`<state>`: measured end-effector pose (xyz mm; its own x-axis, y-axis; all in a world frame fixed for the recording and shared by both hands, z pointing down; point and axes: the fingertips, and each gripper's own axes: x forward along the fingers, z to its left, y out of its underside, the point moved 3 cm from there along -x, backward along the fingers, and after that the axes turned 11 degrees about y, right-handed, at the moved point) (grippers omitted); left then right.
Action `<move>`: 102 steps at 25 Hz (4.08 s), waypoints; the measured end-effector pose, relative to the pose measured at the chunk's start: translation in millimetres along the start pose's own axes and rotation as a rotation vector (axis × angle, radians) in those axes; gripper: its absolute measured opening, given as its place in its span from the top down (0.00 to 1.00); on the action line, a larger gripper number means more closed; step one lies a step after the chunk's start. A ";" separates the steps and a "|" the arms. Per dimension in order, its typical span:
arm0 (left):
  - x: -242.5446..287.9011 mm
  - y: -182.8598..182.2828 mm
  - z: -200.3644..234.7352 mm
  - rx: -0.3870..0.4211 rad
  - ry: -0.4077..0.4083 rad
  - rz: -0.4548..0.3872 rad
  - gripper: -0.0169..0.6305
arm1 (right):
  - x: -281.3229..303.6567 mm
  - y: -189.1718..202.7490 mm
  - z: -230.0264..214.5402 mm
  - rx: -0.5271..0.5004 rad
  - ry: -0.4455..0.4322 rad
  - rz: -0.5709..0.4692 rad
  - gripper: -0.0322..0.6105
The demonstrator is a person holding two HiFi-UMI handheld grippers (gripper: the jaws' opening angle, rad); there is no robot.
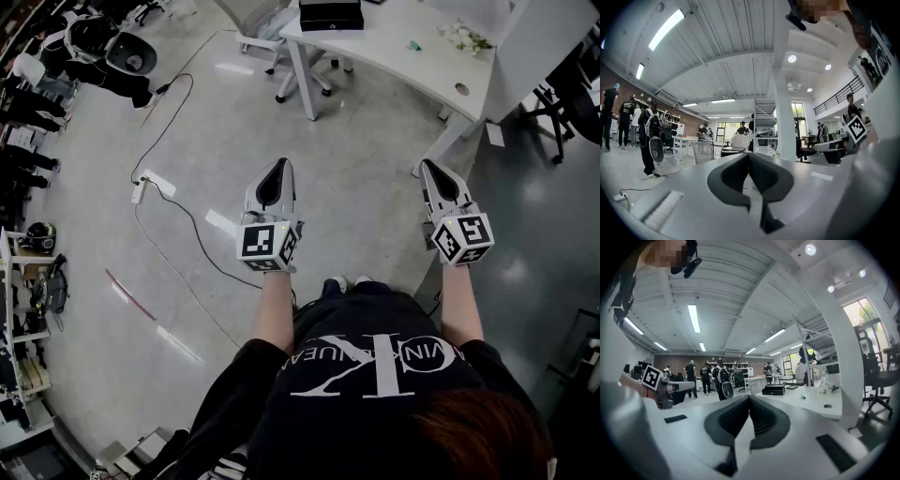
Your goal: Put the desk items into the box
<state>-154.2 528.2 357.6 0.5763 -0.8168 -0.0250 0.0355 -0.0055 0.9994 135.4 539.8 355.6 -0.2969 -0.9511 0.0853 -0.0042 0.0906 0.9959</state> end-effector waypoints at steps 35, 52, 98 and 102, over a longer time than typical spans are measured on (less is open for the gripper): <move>8.9 20.6 22.0 -0.041 0.058 0.015 0.96 | 16.0 27.0 18.7 0.005 0.038 0.021 0.82; 151.6 34.0 72.9 -0.053 0.082 0.045 0.96 | 157.5 22.1 -60.8 0.014 0.021 0.042 0.82; 505.6 65.5 142.1 -0.061 0.339 0.131 0.96 | 398.2 36.4 -248.8 0.029 0.173 0.190 0.82; 535.7 74.7 153.8 -0.070 0.399 0.155 0.96 | 422.9 44.4 -254.2 0.033 0.213 0.223 0.82</move>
<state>31.6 1.5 422.9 0.8491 -0.5179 0.1039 -0.0293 0.1503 0.9882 252.3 66.5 443.7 -0.0876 -0.9467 0.3100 0.0066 0.3106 0.9505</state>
